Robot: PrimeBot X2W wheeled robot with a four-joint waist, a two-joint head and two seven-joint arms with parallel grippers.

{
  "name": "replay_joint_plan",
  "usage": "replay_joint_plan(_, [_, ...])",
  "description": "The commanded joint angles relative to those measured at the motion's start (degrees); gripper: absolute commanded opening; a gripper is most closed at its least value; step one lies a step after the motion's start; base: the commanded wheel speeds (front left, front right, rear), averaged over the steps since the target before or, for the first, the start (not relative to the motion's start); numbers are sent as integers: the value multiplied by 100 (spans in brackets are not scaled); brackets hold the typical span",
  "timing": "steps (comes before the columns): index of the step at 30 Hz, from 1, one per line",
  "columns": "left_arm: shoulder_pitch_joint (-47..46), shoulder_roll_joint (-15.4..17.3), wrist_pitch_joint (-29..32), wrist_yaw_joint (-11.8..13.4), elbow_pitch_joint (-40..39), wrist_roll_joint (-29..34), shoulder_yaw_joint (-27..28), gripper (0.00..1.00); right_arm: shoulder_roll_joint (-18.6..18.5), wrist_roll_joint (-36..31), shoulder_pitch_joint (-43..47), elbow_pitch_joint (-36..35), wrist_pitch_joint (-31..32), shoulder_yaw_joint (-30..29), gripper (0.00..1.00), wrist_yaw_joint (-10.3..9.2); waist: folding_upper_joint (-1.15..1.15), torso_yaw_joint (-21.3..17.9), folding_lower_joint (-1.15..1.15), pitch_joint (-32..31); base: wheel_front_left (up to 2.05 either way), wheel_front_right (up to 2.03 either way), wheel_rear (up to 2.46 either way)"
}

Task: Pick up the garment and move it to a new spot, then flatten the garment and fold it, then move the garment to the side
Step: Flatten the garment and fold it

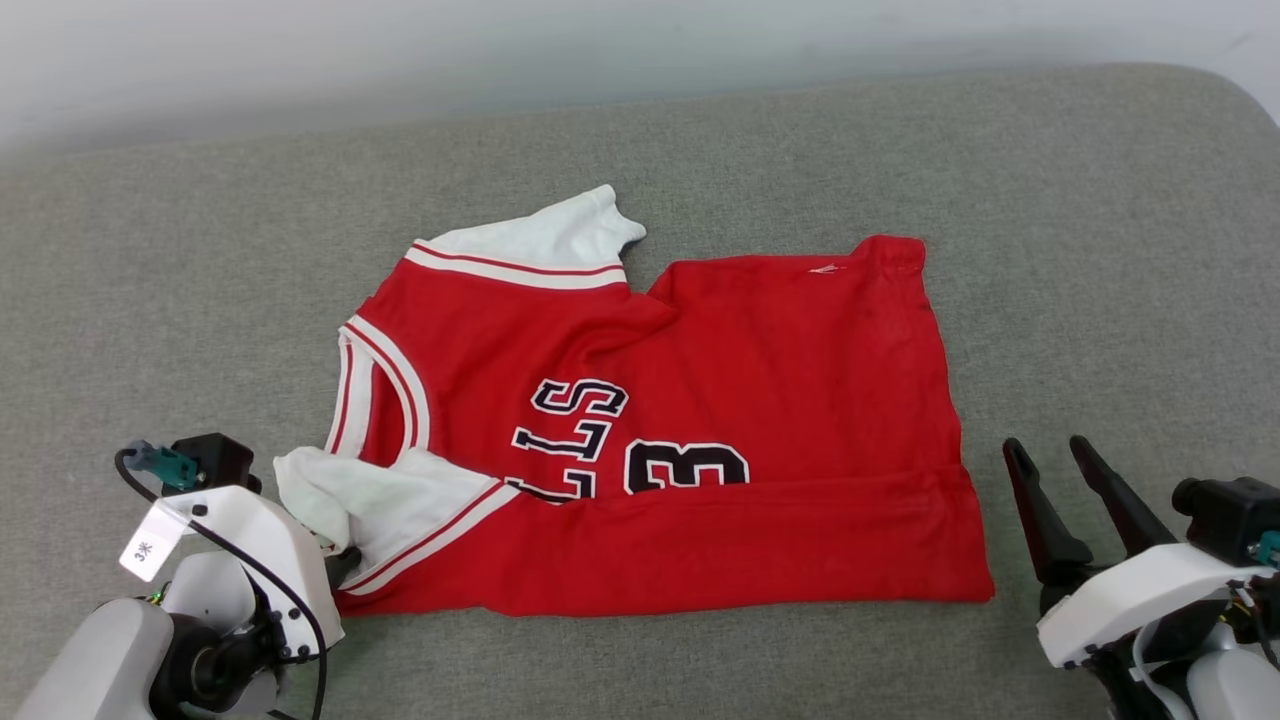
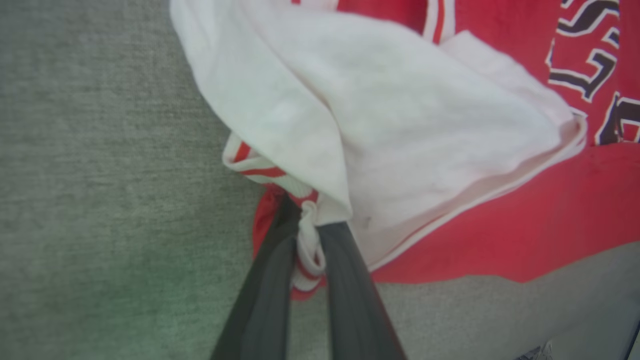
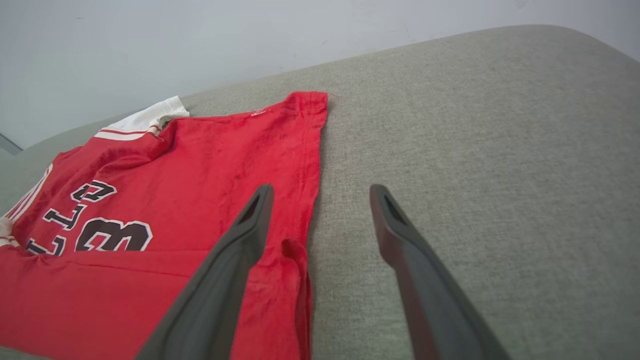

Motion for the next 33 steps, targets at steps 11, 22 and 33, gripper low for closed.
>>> replay_joint_plan(11, [148, 55, -475, -3, -435, 227, 41, 0, -933, 716, -158, -190, 2262, 224, 100, -4, 0, 155, 0, -286, 0, 0, 0])
replay_joint_plan(22, [199, 81, -578, 231, -1153, 480, -51, 0, -1017, 915, -447, -139, 3653, 870, 100, -4, 0, 379, 0, -62, 0, 0, 0])
replay_joint_plan(33, [359, -137, -924, 176, -1054, 469, -114, 0, -810, 1386, -450, 717, 3764, 1608, 0, 5, 0, 549, 0, 51, 0, 0, 0])
